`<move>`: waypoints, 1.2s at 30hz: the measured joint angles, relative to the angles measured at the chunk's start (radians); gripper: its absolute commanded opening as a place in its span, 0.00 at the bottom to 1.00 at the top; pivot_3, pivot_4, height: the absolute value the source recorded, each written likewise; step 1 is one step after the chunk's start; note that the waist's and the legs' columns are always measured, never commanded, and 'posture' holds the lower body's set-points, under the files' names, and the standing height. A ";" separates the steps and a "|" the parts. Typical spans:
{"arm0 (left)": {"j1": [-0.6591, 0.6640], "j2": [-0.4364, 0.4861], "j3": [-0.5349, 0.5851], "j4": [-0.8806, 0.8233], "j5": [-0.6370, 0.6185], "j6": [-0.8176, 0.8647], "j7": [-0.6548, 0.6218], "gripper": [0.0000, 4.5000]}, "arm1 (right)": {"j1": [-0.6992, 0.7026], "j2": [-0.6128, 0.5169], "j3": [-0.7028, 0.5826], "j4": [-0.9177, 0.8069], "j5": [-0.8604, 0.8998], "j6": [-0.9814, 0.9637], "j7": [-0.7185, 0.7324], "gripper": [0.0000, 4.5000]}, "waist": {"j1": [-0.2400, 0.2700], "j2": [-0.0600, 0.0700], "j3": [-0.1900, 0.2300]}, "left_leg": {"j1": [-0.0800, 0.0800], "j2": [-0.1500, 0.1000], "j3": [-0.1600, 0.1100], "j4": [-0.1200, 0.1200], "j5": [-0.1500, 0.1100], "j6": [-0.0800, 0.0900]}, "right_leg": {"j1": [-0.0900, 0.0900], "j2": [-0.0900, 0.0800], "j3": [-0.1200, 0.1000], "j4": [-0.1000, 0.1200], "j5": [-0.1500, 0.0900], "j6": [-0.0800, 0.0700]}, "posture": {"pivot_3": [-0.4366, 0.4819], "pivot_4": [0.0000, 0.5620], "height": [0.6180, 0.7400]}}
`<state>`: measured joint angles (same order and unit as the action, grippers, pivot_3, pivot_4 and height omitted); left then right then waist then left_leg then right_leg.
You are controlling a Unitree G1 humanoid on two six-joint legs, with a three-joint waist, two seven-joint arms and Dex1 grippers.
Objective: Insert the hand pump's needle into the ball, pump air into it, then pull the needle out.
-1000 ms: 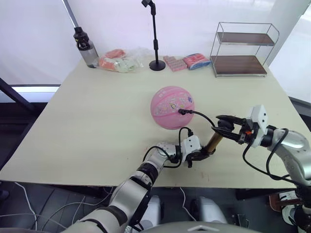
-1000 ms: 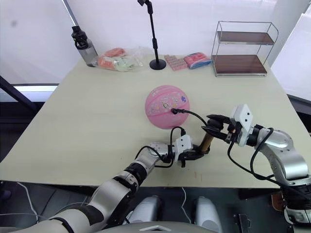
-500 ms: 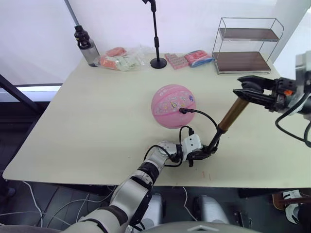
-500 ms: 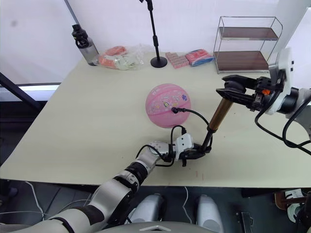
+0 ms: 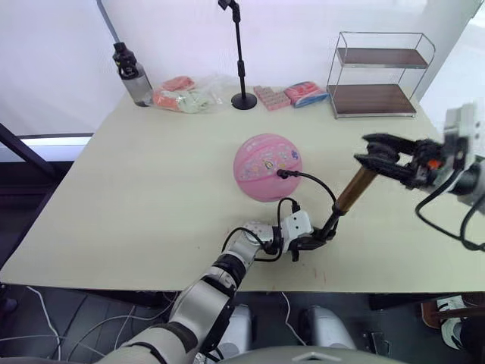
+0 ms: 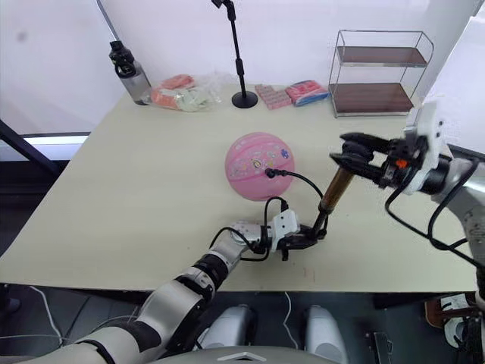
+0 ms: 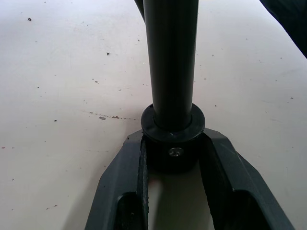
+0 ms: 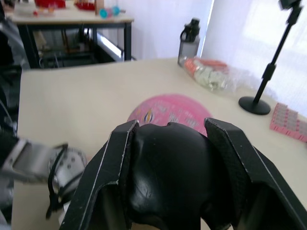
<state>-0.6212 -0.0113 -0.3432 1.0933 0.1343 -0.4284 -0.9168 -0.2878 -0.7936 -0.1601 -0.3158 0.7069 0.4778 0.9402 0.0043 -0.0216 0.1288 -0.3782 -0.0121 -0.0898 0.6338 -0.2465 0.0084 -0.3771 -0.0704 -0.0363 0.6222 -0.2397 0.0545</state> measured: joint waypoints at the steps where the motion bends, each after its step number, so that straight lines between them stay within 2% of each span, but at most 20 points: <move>1: 0.000 0.000 -0.001 0.001 0.001 0.000 0.001 0.23 | 0.011 0.009 0.023 0.011 -0.024 -0.032 0.010 0.37 | 0.000 -0.001 -0.002 | 0.000 0.000 0.000 0.000 0.000 0.000 | 0.000 0.000 0.000 0.000 0.000 0.000 | 0.48 0.27 1.00; 12: 0.000 0.000 -0.004 0.007 0.008 0.000 0.007 0.23 | 0.104 0.116 0.183 0.156 -0.221 -0.266 0.029 0.37 | 0.000 -0.004 -0.009 | 0.001 0.000 -0.001 0.000 0.000 0.000 | 0.000 0.000 0.000 0.000 0.000 0.000 | 0.48 0.27 1.00; 19: 0.000 -0.001 -0.004 0.010 0.010 0.000 0.010 0.23 | 0.113 0.123 0.183 0.175 -0.241 -0.317 0.039 0.37 | 0.000 -0.005 -0.011 | 0.001 0.000 0.000 0.000 0.000 0.000 | 0.001 0.000 0.001 0.000 0.000 0.000 | 0.48 0.27 1.00; 26: -0.003 -0.016 0.000 0.007 0.003 0.000 0.005 0.23 | 0.066 0.040 0.136 0.152 -0.165 -0.168 0.066 0.37 | 0.010 -0.002 -0.003 | -0.002 -0.002 0.000 0.000 0.000 0.000 | 0.000 -0.001 0.001 0.000 0.000 0.000 | 0.48 0.27 1.00; 30: -0.005 -0.020 0.002 -0.003 -0.008 0.000 0.000 0.23 | -0.015 -0.036 0.059 0.130 -0.048 -0.028 0.081 0.37 | 0.011 0.007 0.008 | -0.003 -0.004 0.000 0.000 0.000 0.000 | -0.001 -0.002 0.001 0.000 0.000 0.000 | 0.48 0.27 1.00; 36: -0.005 -0.015 0.002 -0.007 -0.009 0.000 -0.002 0.23 | -0.118 -0.110 -0.036 0.100 0.068 0.095 0.092 0.37 | 0.010 0.006 0.012 | -0.003 -0.003 0.000 0.000 0.000 0.000 | -0.001 -0.002 0.000 0.000 0.000 0.000 | 0.48 0.27 1.00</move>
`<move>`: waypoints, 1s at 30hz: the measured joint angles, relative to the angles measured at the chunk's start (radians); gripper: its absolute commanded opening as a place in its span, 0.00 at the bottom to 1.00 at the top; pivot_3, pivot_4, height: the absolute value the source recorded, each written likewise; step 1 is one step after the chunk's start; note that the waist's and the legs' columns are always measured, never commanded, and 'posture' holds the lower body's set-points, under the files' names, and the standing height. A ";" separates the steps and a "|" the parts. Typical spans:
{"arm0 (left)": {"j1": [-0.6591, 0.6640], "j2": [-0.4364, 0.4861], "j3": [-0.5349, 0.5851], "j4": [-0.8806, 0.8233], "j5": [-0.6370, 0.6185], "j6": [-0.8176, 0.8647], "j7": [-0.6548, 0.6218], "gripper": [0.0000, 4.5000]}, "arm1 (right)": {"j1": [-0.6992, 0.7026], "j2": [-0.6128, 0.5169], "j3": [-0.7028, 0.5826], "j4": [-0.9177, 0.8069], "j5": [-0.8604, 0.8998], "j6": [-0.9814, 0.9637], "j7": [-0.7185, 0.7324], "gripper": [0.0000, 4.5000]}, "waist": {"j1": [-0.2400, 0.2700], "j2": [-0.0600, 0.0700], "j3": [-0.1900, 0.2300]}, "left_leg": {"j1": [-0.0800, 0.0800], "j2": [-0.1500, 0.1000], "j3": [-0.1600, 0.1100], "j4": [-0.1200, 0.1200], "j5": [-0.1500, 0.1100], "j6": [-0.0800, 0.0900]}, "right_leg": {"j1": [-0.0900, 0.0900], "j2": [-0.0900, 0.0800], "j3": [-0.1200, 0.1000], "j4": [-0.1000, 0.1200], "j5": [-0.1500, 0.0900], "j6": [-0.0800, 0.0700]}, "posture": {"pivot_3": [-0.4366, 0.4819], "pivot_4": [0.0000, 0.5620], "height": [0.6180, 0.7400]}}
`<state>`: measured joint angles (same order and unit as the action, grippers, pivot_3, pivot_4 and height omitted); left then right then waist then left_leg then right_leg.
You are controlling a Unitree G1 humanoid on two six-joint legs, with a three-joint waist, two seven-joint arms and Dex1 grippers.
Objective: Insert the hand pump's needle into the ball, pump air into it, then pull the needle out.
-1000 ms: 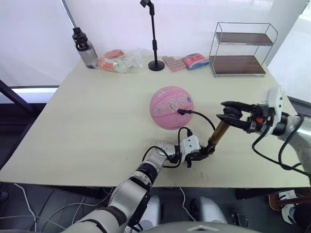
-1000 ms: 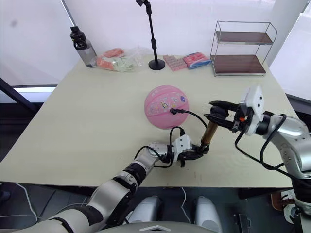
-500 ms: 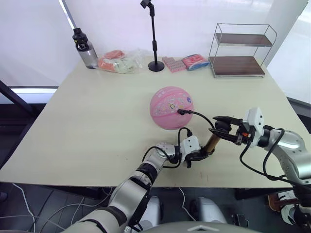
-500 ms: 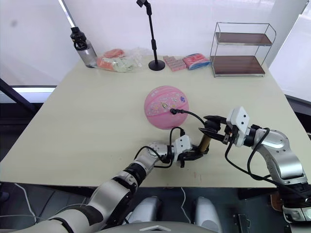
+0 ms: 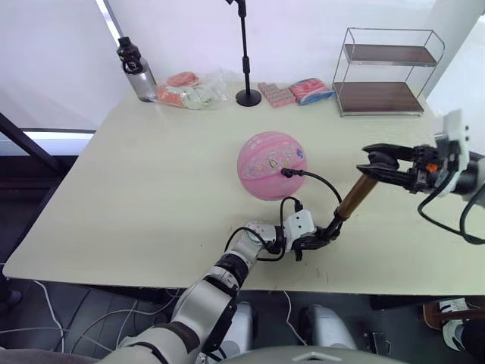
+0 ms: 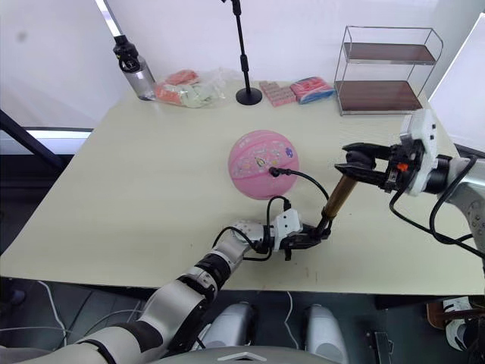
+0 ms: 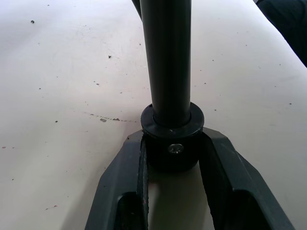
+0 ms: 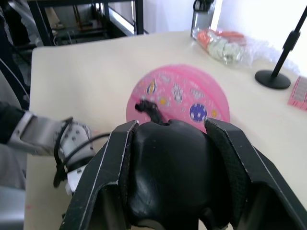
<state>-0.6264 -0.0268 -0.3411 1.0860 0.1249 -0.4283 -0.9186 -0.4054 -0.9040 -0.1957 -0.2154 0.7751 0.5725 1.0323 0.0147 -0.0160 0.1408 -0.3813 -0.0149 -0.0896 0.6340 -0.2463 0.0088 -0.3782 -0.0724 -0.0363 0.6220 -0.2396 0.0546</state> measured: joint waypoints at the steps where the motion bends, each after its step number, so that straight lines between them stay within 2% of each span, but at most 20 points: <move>1: 0.000 0.000 0.000 0.000 0.000 0.000 0.000 0.23 | -0.017 -0.006 -0.017 0.000 0.017 0.018 -0.001 0.37 | 0.000 0.000 0.001 | 0.000 0.000 0.000 0.000 0.000 0.000 | 0.000 0.000 0.000 0.000 0.000 0.000 | 0.48 0.27 1.00; 5: 0.000 0.000 0.001 -0.001 -0.001 0.000 -0.001 0.23 | -0.081 -0.036 -0.058 0.000 0.066 0.070 -0.006 0.37 | 0.000 0.001 0.001 | 0.000 0.000 0.000 0.000 0.000 0.000 | 0.000 0.000 0.000 0.000 0.000 0.000 | 0.48 0.27 1.00; 11: 0.000 0.001 0.001 -0.001 -0.001 0.000 -0.001 0.23 | -0.098 -0.053 -0.064 -0.014 0.081 0.096 -0.015 0.37 | 0.000 0.001 0.001 | 0.000 0.000 0.000 0.000 0.000 0.000 | 0.000 0.000 0.000 0.000 0.000 0.000 | 0.48 0.27 1.00; 15: 0.003 0.003 -0.003 -0.001 0.000 0.000 -0.002 0.23 | -0.007 -0.055 -0.056 -0.083 0.029 0.018 -0.004 0.37 | -0.001 0.000 -0.001 | 0.001 0.000 0.000 0.000 0.000 0.000 | 0.000 0.001 0.000 0.000 0.000 0.000 | 0.48 0.27 1.00; 18: 0.006 0.013 -0.005 0.006 0.006 0.000 0.002 0.23 | 0.051 -0.017 -0.034 -0.100 -0.009 -0.065 0.009 0.37 | -0.005 -0.008 -0.010 | 0.003 0.001 0.000 0.000 0.000 0.000 | 0.002 0.002 0.000 0.000 0.000 0.000 | 0.48 0.27 1.00; 22: 0.006 0.030 -0.006 0.021 0.022 0.001 0.019 0.23 | 0.136 0.085 0.070 -0.067 -0.115 -0.206 -0.005 0.37 | -0.017 -0.019 -0.020 | 0.005 0.009 0.000 -0.001 -0.003 -0.005 | 0.005 0.001 -0.001 0.000 -0.003 -0.004 | 0.48 0.27 1.00; 30: 0.008 0.025 -0.008 0.024 0.027 0.001 0.022 0.23 | 0.217 0.193 0.222 0.053 -0.286 -0.404 -0.036 0.37 | -0.015 -0.017 -0.025 | 0.011 0.008 0.002 -0.002 -0.003 -0.005 | 0.006 0.002 -0.002 0.000 -0.002 -0.004 | 0.48 0.27 1.00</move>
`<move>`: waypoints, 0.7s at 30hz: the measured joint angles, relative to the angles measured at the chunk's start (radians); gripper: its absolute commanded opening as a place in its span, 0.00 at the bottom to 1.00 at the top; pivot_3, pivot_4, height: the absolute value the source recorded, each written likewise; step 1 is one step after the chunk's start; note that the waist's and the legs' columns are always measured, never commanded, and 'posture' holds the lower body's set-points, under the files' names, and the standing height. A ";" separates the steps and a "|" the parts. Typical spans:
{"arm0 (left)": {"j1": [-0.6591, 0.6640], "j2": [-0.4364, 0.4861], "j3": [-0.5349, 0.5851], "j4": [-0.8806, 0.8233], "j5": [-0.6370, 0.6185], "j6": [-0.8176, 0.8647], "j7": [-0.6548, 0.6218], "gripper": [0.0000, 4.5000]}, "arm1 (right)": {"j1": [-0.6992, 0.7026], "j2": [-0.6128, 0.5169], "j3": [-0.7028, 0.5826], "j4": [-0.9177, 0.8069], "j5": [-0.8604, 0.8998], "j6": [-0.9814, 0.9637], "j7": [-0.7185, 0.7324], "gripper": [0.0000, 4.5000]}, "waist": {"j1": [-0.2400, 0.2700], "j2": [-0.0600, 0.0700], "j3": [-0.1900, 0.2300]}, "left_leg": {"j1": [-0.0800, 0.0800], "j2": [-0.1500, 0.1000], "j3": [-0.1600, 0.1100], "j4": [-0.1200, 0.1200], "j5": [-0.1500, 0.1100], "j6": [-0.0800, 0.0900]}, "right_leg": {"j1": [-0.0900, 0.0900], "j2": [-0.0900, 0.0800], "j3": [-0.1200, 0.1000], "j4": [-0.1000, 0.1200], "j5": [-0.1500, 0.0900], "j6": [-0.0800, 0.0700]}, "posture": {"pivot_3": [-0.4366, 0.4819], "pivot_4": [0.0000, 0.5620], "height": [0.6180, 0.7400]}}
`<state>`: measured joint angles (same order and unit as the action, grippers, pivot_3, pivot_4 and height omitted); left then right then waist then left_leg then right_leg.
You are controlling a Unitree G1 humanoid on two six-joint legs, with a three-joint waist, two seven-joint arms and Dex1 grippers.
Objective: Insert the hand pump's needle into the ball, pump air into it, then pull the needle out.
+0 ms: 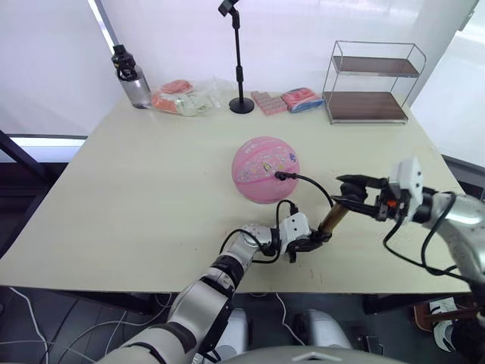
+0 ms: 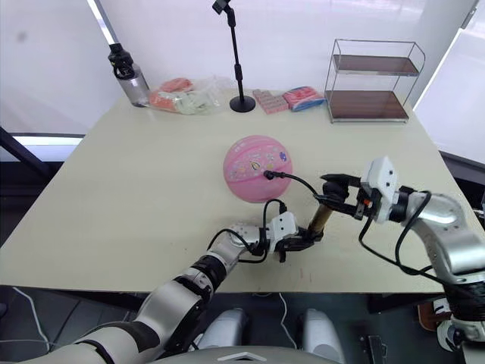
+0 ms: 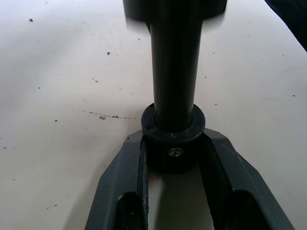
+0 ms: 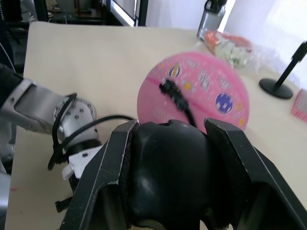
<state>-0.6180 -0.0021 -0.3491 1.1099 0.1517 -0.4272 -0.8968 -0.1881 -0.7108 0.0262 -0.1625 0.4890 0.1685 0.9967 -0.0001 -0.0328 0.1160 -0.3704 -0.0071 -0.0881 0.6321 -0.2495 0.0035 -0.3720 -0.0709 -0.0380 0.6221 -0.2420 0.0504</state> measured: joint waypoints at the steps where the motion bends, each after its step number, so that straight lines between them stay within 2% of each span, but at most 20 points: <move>1: 0.000 0.000 0.000 0.001 0.000 0.000 0.002 0.23 | 0.007 0.015 0.016 0.017 -0.023 -0.024 -0.006 0.37 | 0.000 0.000 0.000 | 0.000 0.000 0.001 0.000 0.000 0.000 | 0.000 0.000 0.000 0.000 0.000 0.000 | 0.48 0.27 1.00; 10: 0.002 0.003 0.011 0.001 0.001 -0.008 0.005 0.23 | 0.008 0.056 0.048 0.037 -0.070 -0.073 -0.035 0.37 | -0.005 0.002 0.002 | 0.002 0.001 0.001 0.000 0.000 0.000 | 0.001 -0.003 0.002 0.000 0.000 0.000 | 0.48 0.27 1.00; 12: 0.004 0.004 0.022 0.001 0.000 -0.015 0.001 0.45 | 0.006 0.065 0.047 0.037 -0.070 -0.072 -0.041 0.37 | -0.009 0.003 0.003 | 0.002 0.001 0.002 0.000 0.000 0.000 | 0.001 -0.003 0.002 0.000 0.000 0.000 | 0.48 0.27 1.00; 13: 0.005 0.004 0.026 0.001 -0.001 -0.018 -0.002 0.49 | 0.004 0.067 0.047 0.037 -0.070 -0.072 -0.044 0.37 | -0.010 0.003 0.003 | 0.002 0.001 0.002 0.000 0.000 0.000 | 0.001 -0.003 0.002 0.000 0.000 0.000 | 0.48 0.27 1.00; 16: 0.008 0.009 0.034 -0.012 -0.015 -0.021 -0.019 0.82 | -0.007 0.070 0.048 0.037 -0.070 -0.072 -0.045 0.37 | -0.012 0.007 0.007 | 0.003 0.001 0.002 0.000 0.000 0.000 | 0.001 -0.003 0.002 0.000 0.000 0.000 | 0.48 0.27 1.00; 18: 0.016 0.020 0.036 -0.036 -0.022 -0.033 -0.033 1.00 | -0.010 0.076 0.047 0.037 -0.070 -0.072 -0.046 0.37 | -0.014 0.007 0.009 | 0.002 0.003 0.002 -0.001 0.000 -0.001 | 0.000 -0.002 0.002 0.000 0.000 0.000 | 0.48 0.27 1.00; 21: 0.032 0.035 0.043 -0.068 -0.039 -0.041 -0.055 1.00 | -0.016 0.081 0.047 0.037 -0.070 -0.072 -0.046 0.37 | -0.013 0.007 0.013 | 0.002 0.003 0.001 -0.002 0.000 0.000 | -0.001 0.000 0.000 0.000 0.000 0.000 | 0.48 0.27 1.00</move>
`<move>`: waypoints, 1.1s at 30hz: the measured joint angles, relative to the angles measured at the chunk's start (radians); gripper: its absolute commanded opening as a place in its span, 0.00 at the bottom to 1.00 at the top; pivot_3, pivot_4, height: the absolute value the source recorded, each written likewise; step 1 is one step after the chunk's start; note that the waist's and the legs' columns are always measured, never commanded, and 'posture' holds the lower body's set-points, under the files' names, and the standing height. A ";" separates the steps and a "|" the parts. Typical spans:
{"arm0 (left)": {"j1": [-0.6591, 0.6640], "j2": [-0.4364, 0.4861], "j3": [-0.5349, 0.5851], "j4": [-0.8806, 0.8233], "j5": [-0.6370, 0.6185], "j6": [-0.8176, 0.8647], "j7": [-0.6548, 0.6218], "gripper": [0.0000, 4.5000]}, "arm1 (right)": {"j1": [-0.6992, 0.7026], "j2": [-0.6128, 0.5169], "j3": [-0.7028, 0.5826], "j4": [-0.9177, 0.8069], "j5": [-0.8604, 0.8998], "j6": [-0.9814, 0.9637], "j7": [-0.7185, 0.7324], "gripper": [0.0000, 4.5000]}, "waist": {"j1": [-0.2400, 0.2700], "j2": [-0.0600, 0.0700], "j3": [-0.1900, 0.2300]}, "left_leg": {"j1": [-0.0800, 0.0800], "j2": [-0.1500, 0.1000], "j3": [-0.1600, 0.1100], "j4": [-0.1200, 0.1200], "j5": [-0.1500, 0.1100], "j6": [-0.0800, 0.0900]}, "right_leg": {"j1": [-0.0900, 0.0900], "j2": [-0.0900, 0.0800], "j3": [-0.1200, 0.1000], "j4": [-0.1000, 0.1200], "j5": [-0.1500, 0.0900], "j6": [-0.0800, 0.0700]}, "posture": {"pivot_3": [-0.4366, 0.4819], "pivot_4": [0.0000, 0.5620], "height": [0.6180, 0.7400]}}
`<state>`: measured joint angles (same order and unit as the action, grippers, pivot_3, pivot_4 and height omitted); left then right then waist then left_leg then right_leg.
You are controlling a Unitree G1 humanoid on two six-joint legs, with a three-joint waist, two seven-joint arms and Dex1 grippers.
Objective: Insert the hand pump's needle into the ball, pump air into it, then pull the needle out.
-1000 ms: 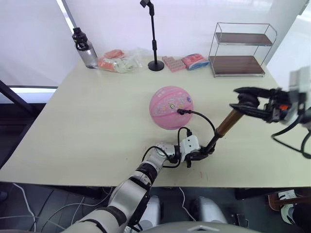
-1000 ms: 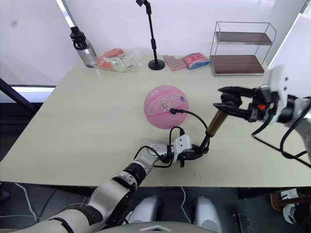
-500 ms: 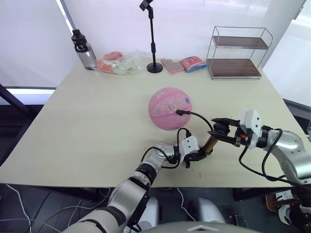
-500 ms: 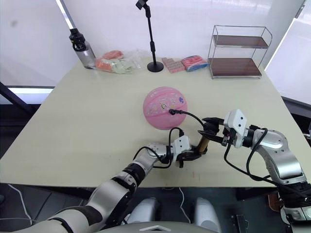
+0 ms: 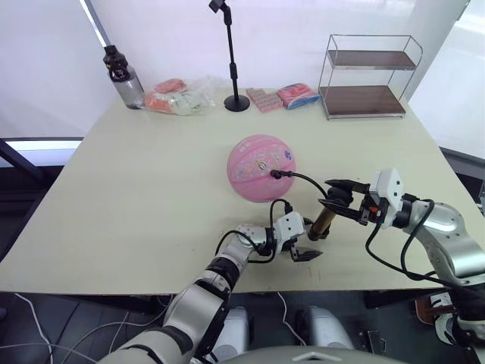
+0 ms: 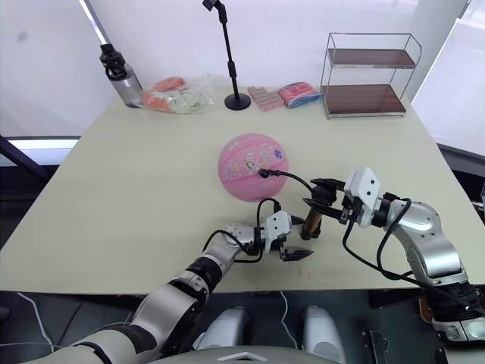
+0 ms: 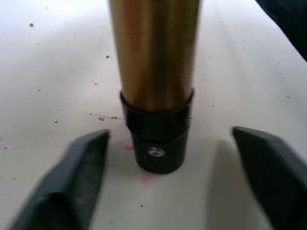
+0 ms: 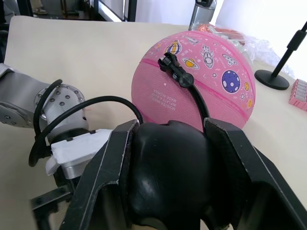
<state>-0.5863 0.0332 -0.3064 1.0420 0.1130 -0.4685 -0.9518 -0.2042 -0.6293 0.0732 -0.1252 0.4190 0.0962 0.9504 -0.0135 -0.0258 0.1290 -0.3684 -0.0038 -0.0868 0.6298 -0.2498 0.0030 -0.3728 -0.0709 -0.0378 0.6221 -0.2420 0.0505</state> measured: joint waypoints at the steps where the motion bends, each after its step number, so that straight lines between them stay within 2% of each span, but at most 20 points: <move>1: 0.008 0.008 0.008 -0.021 -0.018 0.003 -0.021 1.00 | -0.002 0.003 0.000 0.000 0.000 0.000 -0.001 0.37 | 0.000 0.000 0.001 | 0.000 0.000 0.000 0.000 0.000 0.000 | 0.000 0.000 0.000 0.000 0.000 0.000 | 0.48 0.27 1.00; 6: 0.102 0.112 0.032 -0.192 -0.089 0.037 -0.149 1.00 | -0.004 0.006 -0.007 -0.009 0.000 0.000 -0.005 0.37 | 0.001 0.004 0.010 | -0.003 0.000 0.001 0.000 0.002 0.002 | -0.003 0.000 0.000 0.000 0.000 0.000 | 0.48 0.27 1.00; 8: 0.118 0.123 0.033 -0.229 -0.098 0.051 -0.162 1.00 | -0.005 0.006 -0.007 -0.010 0.000 0.000 -0.005 0.37 | 0.003 0.005 0.011 | -0.004 -0.001 0.001 0.000 0.002 0.003 | -0.004 0.000 0.000 0.000 0.000 0.000 | 0.48 0.27 1.00; 10: 0.191 0.182 0.040 -0.403 -0.148 0.131 -0.202 1.00 | -0.007 0.007 -0.011 -0.014 0.000 0.000 -0.005 0.37 | 0.005 0.007 0.014 | -0.010 -0.003 0.001 0.002 0.002 0.003 | -0.007 -0.002 0.002 0.000 0.000 -0.001 | 0.48 0.27 1.00; 12: 0.205 0.188 0.046 -0.437 -0.160 0.146 -0.205 1.00 | -0.007 0.007 -0.012 -0.014 0.000 0.000 -0.005 0.37 | 0.006 0.006 0.014 | -0.010 -0.004 0.001 0.002 0.002 0.003 | -0.007 -0.002 0.002 0.000 0.000 -0.001 | 0.48 0.27 1.00; 13: 0.246 0.213 0.067 -0.560 -0.206 0.220 -0.207 1.00 | -0.009 0.009 -0.011 -0.014 0.000 0.000 -0.005 0.37 | 0.008 0.005 0.016 | -0.011 -0.005 0.001 0.003 0.002 0.003 | -0.008 -0.004 0.004 0.000 0.000 -0.001 | 0.48 0.27 1.00; 18: 0.367 0.368 0.119 -0.908 -0.355 0.405 -0.253 1.00 | -0.011 0.015 -0.012 -0.016 0.000 0.000 -0.007 0.37 | 0.003 0.008 0.020 | -0.011 -0.003 -0.001 0.002 0.000 0.000 | -0.010 -0.007 0.006 0.000 0.000 -0.001 | 0.48 0.27 1.00; 23: 0.399 0.479 0.174 -1.066 -0.467 0.514 -0.289 1.00 | -0.012 0.014 -0.012 -0.016 0.000 0.000 -0.011 0.37 | 0.006 0.009 0.023 | -0.012 -0.004 0.000 0.002 0.000 -0.001 | -0.010 -0.008 0.007 0.000 0.000 -0.001 | 0.48 0.27 1.00; 26: 0.397 0.565 0.251 -1.129 -0.536 0.562 -0.313 1.00 | -0.012 0.014 -0.012 -0.021 0.000 0.000 -0.011 0.37 | 0.005 0.010 0.026 | -0.013 -0.004 0.000 0.002 0.000 0.000 | -0.011 -0.009 0.007 0.000 0.000 -0.001 | 0.48 0.27 1.00; 33: 0.431 0.650 0.308 -1.196 -0.621 0.614 -0.356 1.00 | -0.014 -0.009 -0.010 -0.066 -0.008 0.010 -0.019 0.37 | 0.006 0.011 0.033 | -0.015 -0.006 0.001 0.002 0.002 0.003 | -0.014 -0.009 0.008 0.000 0.000 -0.001 | 0.48 0.27 1.00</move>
<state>-0.1549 0.6830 0.0012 -0.1540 -0.5080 0.1460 -1.3074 -0.2185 -0.6382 0.0630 -0.1909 0.4106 0.1059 0.9315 -0.0072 -0.0148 0.1617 -0.3834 -0.0094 -0.0854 0.6320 -0.2479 0.0063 -0.3868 -0.0802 -0.0293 0.6217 -0.2420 0.0491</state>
